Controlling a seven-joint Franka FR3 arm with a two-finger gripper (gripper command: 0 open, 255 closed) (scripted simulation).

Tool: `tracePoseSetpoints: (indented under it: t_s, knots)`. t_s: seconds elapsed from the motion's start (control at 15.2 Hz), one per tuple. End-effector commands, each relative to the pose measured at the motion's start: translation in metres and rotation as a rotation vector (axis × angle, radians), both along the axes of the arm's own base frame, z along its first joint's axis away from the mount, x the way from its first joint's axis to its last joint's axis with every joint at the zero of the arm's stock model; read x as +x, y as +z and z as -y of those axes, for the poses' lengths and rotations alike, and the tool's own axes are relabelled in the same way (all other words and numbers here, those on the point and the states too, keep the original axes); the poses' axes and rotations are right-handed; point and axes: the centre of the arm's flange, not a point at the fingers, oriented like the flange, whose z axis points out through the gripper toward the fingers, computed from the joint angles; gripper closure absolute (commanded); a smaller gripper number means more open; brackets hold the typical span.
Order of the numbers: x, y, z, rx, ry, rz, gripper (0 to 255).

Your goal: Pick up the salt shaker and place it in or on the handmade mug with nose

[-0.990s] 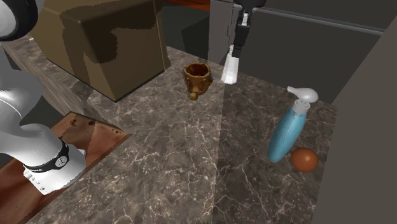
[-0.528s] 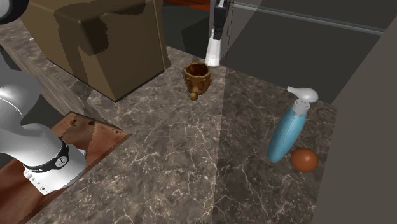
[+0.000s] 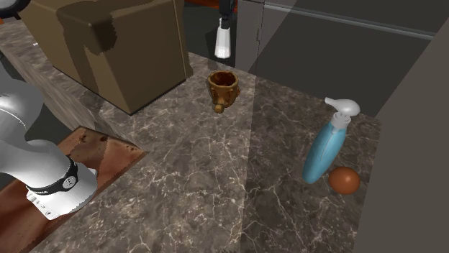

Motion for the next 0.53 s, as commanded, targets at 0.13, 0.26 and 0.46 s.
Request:
tracePoseSetpoints:
  t_s: [0.13, 0.26, 0.46]
  knots:
    - [-0.004, -0.02, -0.002, 0.0, -0.001, 0.0, 255]
    - [-0.004, -0.031, -0.002, 0.0, -0.001, 0.0, 255]
    - [-0.004, -0.047, -0.002, 0.0, -0.001, 0.0, 255]
